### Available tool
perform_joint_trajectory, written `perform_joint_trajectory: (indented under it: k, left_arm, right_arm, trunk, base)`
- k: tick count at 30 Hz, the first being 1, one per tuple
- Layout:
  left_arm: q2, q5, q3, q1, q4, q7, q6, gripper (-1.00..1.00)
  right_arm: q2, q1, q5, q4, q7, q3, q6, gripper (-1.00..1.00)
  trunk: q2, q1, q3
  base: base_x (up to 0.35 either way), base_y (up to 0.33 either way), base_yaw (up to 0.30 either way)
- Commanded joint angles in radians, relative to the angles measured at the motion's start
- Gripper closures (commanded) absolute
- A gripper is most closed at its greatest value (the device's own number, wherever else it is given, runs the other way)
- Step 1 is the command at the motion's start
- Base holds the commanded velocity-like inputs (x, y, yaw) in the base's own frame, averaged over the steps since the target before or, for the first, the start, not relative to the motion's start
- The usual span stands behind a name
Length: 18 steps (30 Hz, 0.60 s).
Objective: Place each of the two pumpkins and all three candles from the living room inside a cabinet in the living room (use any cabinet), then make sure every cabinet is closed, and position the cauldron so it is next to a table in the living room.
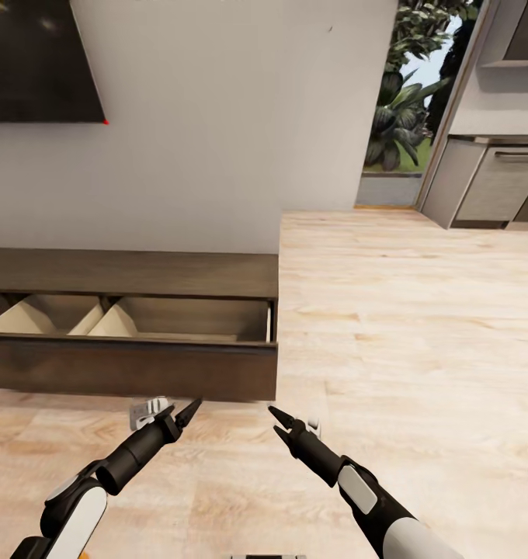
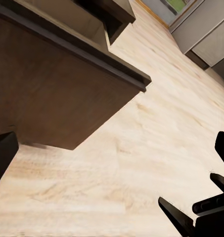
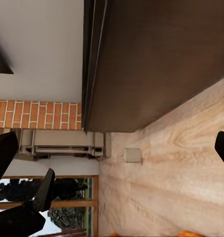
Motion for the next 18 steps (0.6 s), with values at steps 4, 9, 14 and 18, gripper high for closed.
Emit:
perform_joint_trajectory:
  k: [4,9,14,18]
  left_arm:
    - [0.0,0.008,0.0,0.0,0.0,0.0,0.006,-1.0]
    - [0.0,0.007,0.0,0.0,0.002,0.001,0.005,-1.0]
    - [0.0,0.006,0.0,0.0,0.004,0.002,0.005,-1.0]
    - [-0.001,0.005,0.0,0.0,0.005,0.002,0.004,-1.0]
  right_arm:
    - [0.0,0.0,-0.01,0.0,-0.006,0.004,0.008,-1.0]
    - [0.002,0.0,-0.003,0.001,-0.032,0.007,0.007,-1.0]
    - [0.002,0.0,0.052,0.001,-0.13,0.008,-0.037,-1.0]
    - [0.001,0.002,0.073,0.001,-0.205,0.01,-0.068,-1.0]
  trunk:
    - [0.0,-0.001,-0.001]
    - [0.0,-0.001,-0.001]
    - [0.0,-0.001,-0.001]
    - [0.0,-0.001,-0.001]
  base:
    - [-0.336,0.0,0.0]
    - [-0.338,0.0,0.0]
    - [-0.284,0.0,0.0]
    - [-0.086,0.0,0.0]
